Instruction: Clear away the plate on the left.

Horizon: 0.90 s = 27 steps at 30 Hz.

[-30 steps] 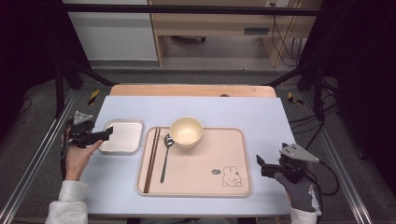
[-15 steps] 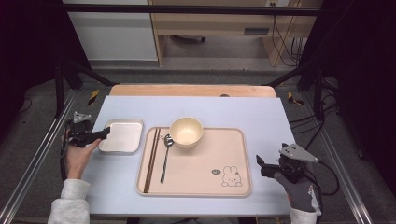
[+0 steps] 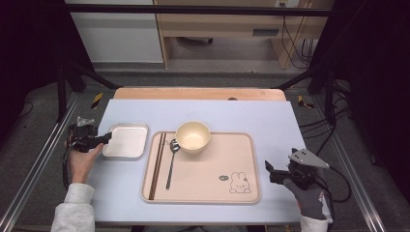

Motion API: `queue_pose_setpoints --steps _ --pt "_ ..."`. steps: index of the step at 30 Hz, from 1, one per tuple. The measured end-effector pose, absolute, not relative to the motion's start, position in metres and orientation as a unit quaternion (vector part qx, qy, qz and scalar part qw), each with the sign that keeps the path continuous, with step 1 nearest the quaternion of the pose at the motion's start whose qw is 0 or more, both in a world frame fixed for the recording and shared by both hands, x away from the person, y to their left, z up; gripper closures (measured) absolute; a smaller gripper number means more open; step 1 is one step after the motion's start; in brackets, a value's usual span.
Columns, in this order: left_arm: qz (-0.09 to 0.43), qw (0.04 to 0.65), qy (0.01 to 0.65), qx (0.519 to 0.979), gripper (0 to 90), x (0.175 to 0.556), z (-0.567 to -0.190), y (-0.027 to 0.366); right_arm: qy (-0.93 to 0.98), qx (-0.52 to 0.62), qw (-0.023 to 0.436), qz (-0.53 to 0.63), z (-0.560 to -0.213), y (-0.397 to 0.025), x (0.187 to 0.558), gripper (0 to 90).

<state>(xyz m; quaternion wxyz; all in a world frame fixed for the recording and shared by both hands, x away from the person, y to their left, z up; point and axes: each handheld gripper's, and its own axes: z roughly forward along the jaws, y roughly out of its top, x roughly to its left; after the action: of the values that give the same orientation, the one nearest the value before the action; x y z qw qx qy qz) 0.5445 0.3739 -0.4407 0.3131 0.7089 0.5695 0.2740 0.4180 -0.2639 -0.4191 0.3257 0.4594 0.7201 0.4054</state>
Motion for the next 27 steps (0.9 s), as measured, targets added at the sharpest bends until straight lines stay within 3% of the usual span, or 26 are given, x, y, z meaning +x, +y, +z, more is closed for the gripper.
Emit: queue_pose_setpoints --steps 10,27 --pt "0.262 0.296 0.572 0.719 49.0 0.552 -0.451 0.373 0.721 0.460 0.325 0.405 -0.419 -0.263 0.418 0.4" --pt "0.230 0.279 0.586 0.725 69.0 0.556 -0.465 0.375 0.722 0.459 0.324 0.403 -0.420 -0.263 0.418 0.3"
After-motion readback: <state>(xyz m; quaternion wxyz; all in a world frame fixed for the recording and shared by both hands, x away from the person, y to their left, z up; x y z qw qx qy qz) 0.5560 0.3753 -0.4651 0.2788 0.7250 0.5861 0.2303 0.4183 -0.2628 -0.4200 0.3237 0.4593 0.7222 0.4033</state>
